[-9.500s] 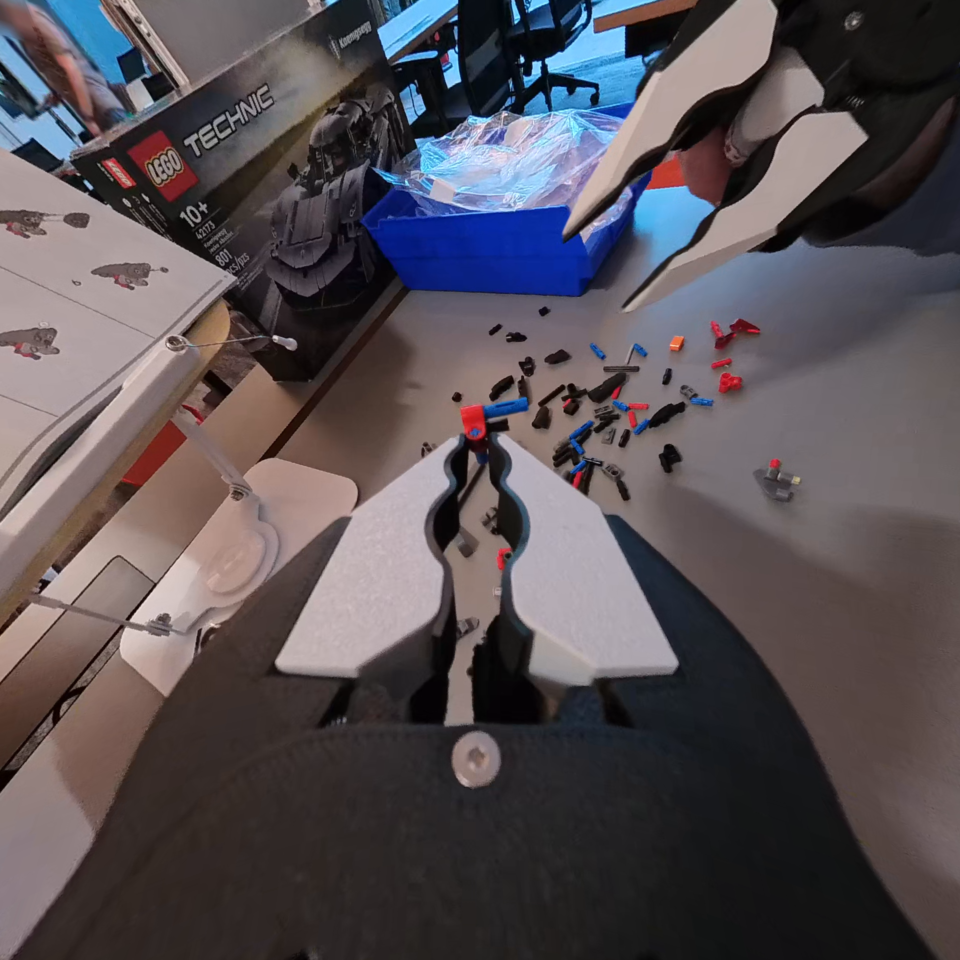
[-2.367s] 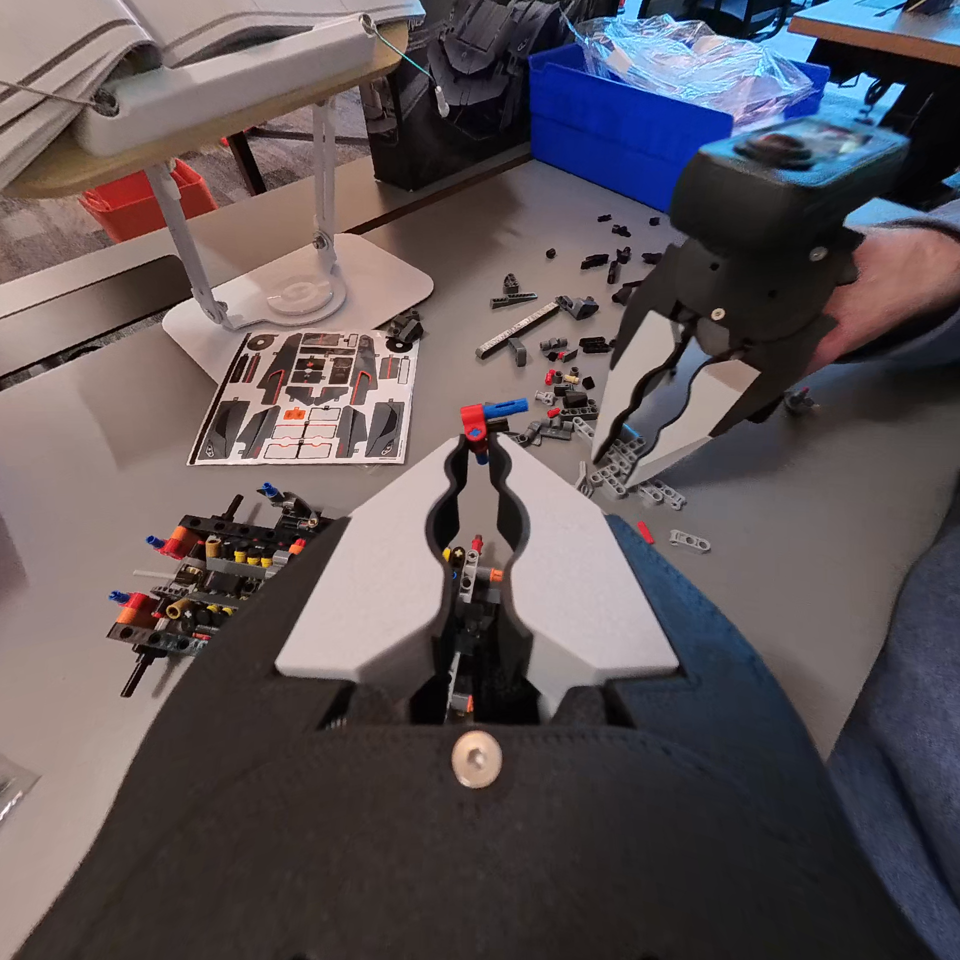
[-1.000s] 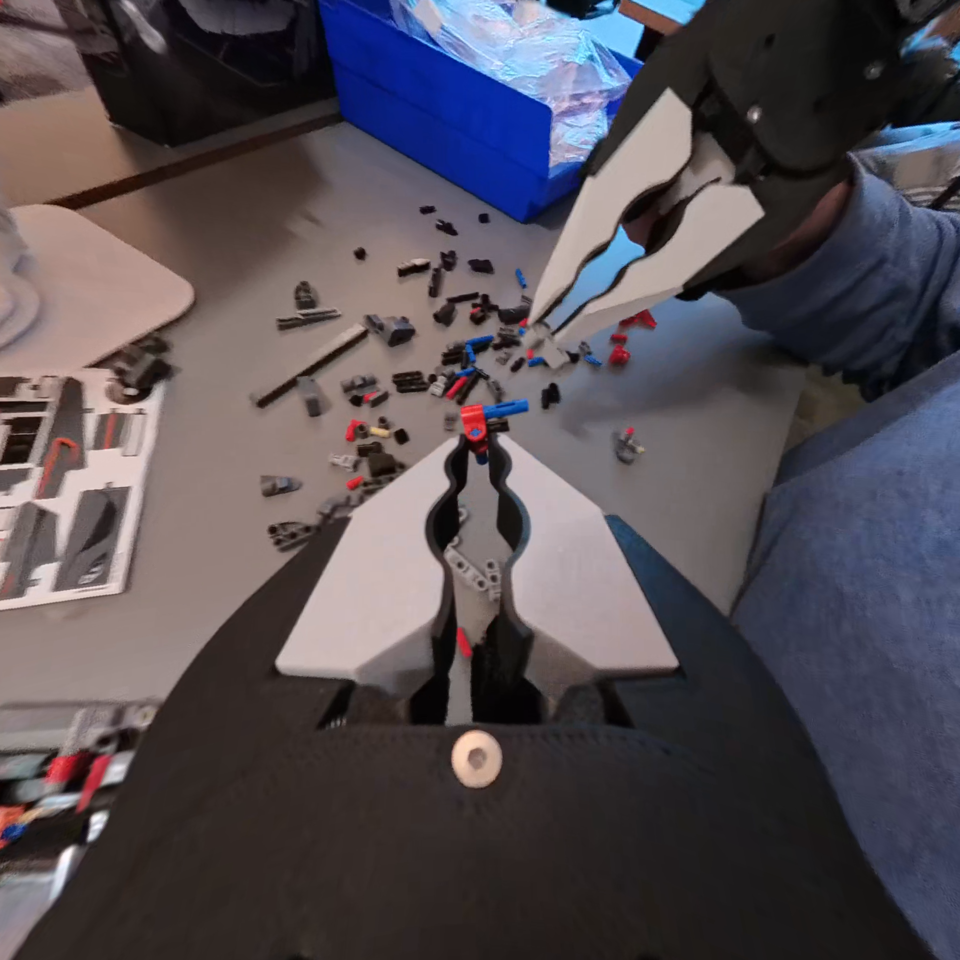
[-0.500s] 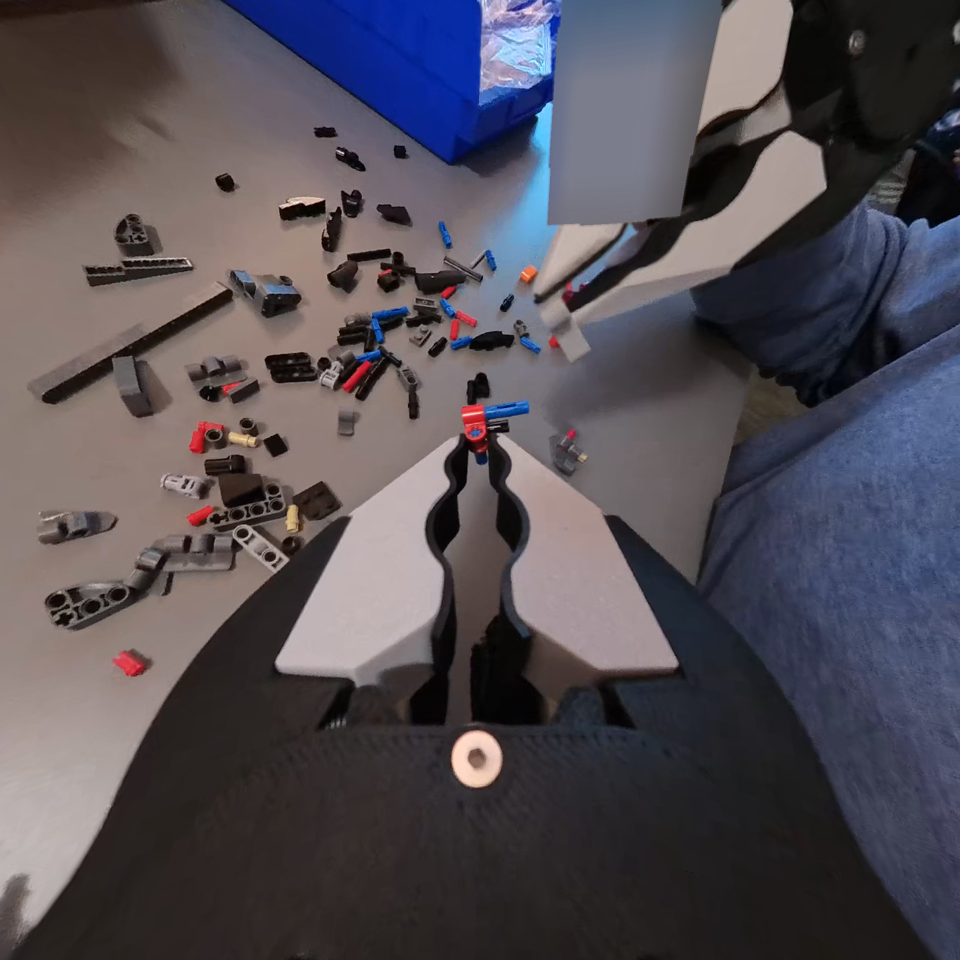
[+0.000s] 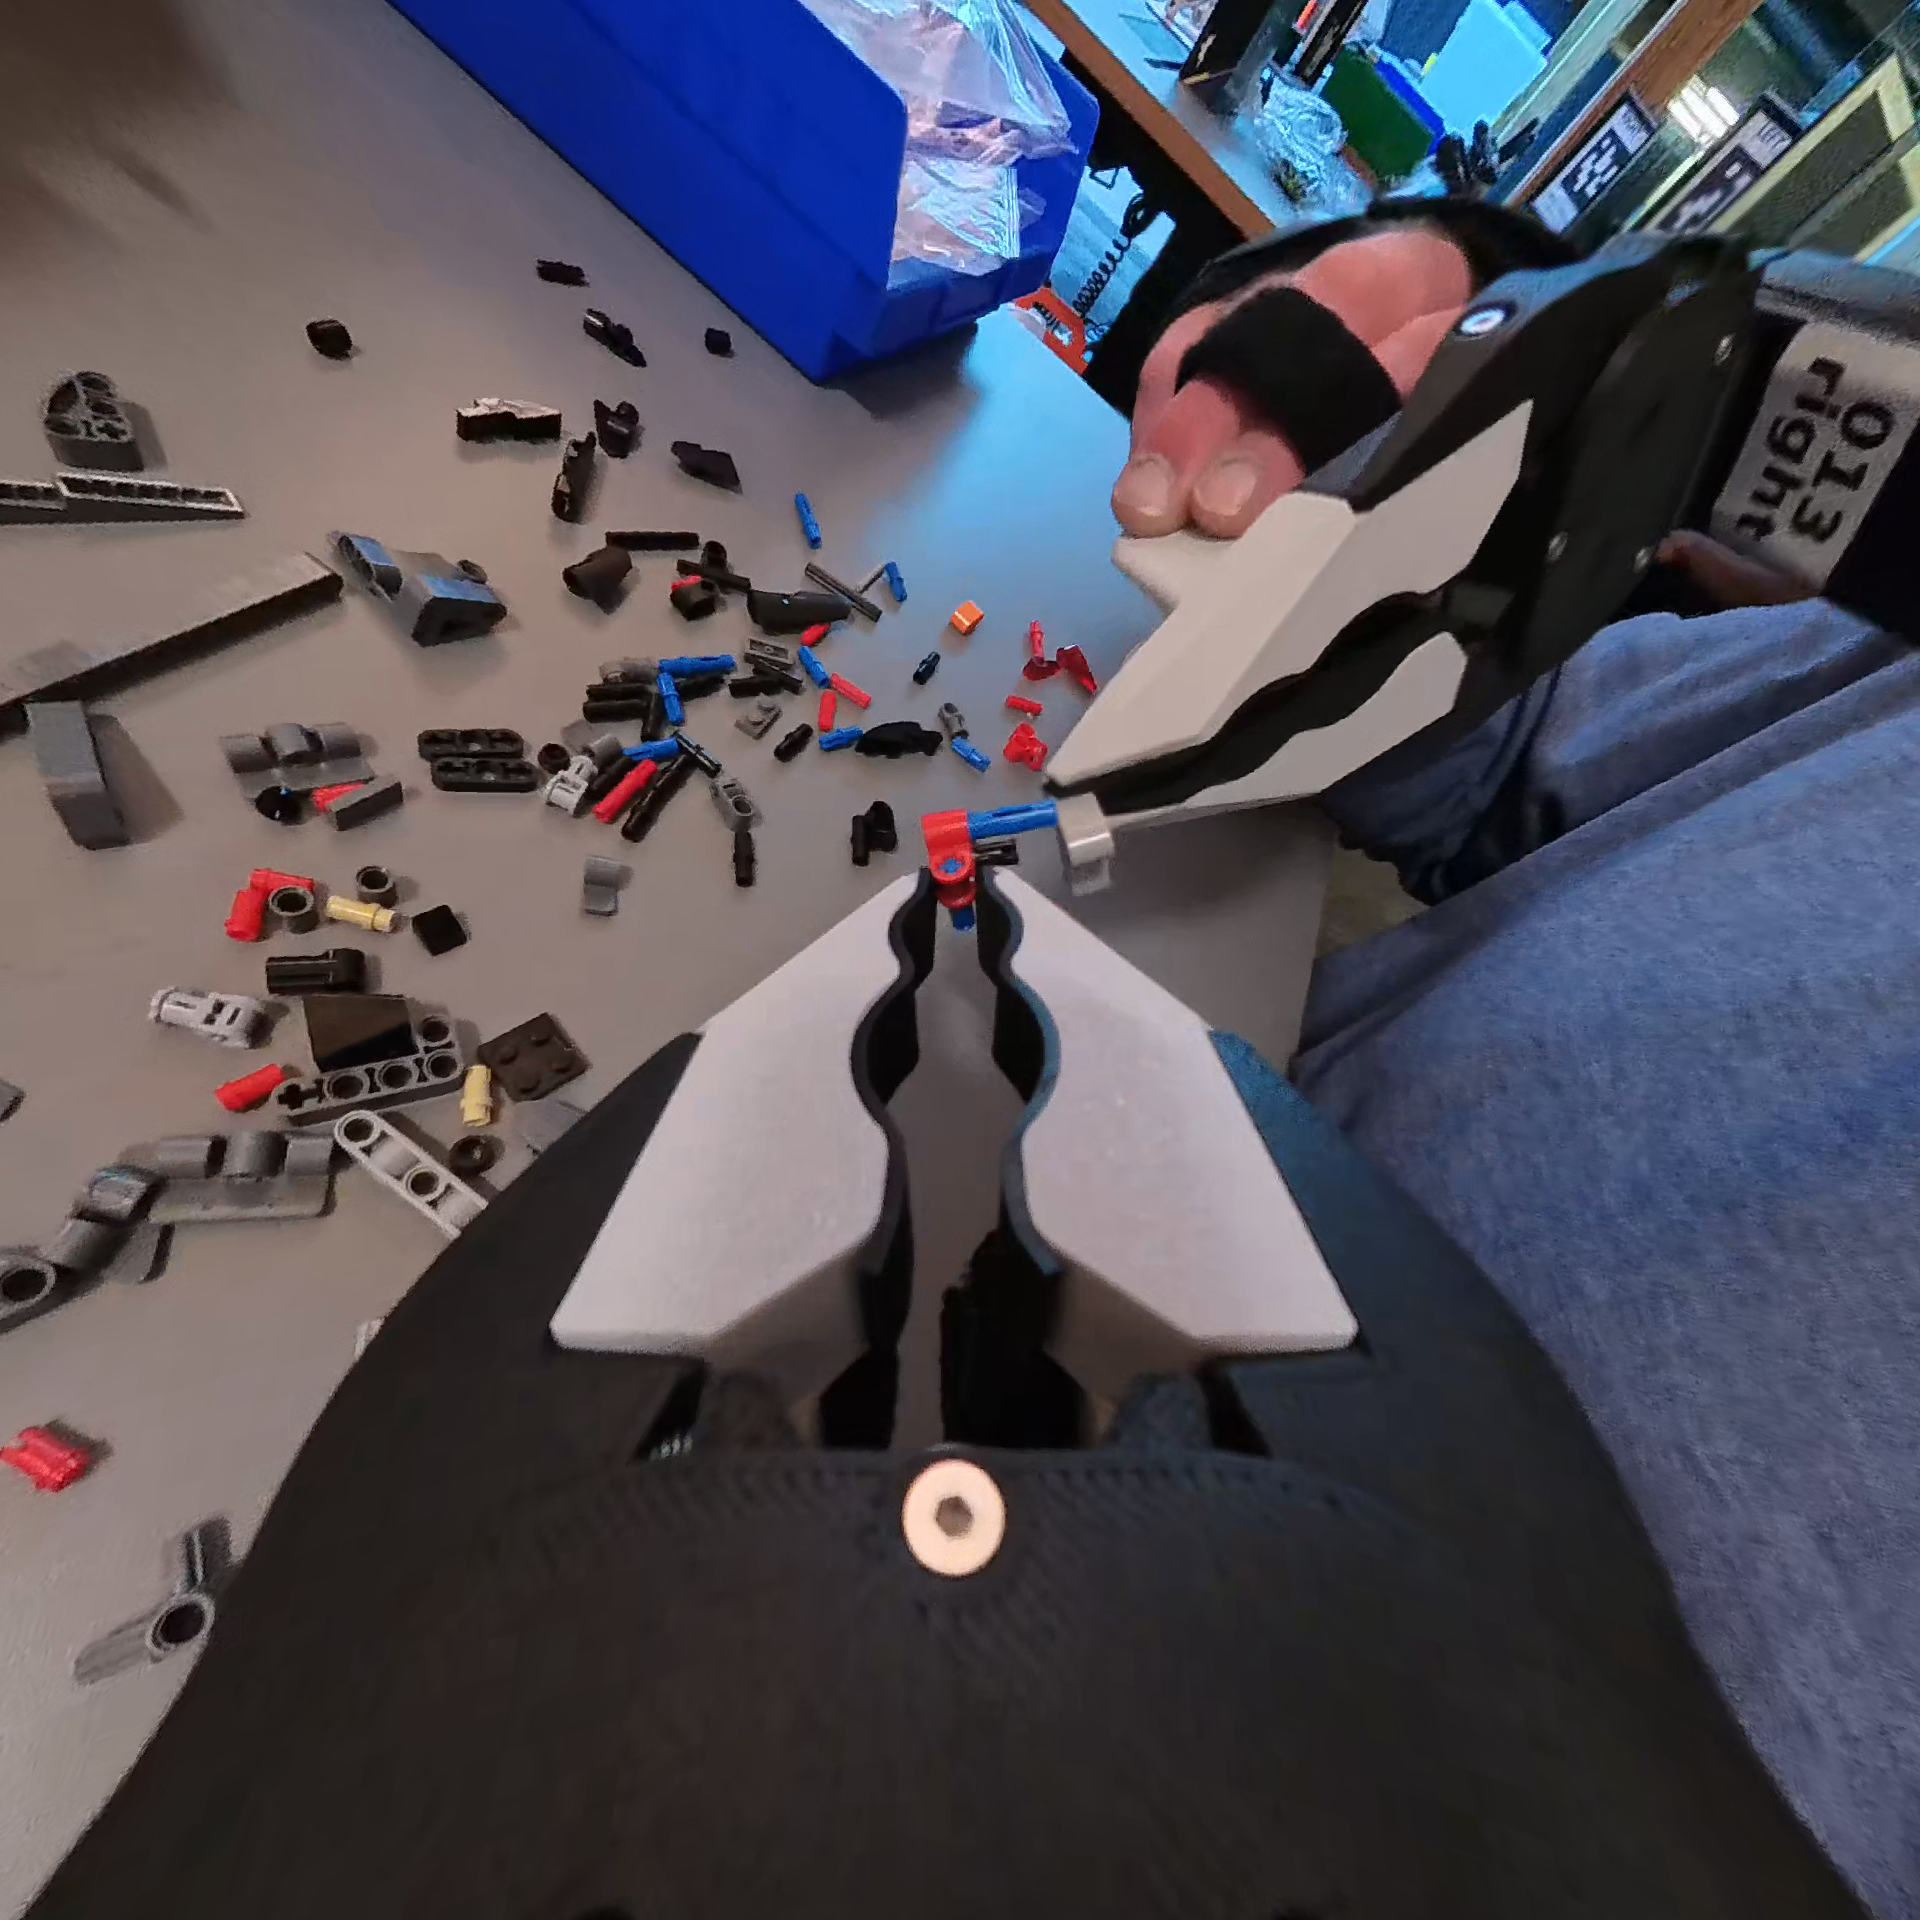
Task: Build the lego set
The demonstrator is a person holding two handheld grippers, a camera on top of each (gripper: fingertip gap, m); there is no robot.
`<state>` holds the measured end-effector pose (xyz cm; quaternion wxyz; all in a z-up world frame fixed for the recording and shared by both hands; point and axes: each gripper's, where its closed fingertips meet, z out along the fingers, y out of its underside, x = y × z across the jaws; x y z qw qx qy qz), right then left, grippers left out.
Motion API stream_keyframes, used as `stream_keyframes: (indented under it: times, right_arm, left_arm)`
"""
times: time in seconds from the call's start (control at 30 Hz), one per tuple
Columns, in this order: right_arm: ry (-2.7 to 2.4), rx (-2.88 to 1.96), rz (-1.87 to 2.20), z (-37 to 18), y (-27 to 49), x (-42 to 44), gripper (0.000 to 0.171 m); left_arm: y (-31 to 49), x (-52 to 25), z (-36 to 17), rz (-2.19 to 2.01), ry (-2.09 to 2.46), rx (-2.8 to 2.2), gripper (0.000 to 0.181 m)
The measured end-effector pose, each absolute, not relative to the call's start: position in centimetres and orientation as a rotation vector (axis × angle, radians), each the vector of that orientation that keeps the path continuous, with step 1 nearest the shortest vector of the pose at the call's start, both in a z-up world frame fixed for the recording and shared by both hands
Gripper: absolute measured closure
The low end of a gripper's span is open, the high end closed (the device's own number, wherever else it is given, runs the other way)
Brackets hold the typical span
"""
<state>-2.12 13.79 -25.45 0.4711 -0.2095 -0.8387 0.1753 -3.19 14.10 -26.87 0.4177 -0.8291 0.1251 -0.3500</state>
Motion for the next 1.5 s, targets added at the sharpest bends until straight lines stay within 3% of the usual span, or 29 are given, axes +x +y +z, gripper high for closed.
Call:
stream_keyframes:
  times: [1.5]
  right_arm:
    - [-1.834,-0.681,0.467,-23.5,15.3,-3.3,0.167]
  left_arm:
    - [15.2,-4.0,-25.1,-0.525,0.332,-2.11,0.176]
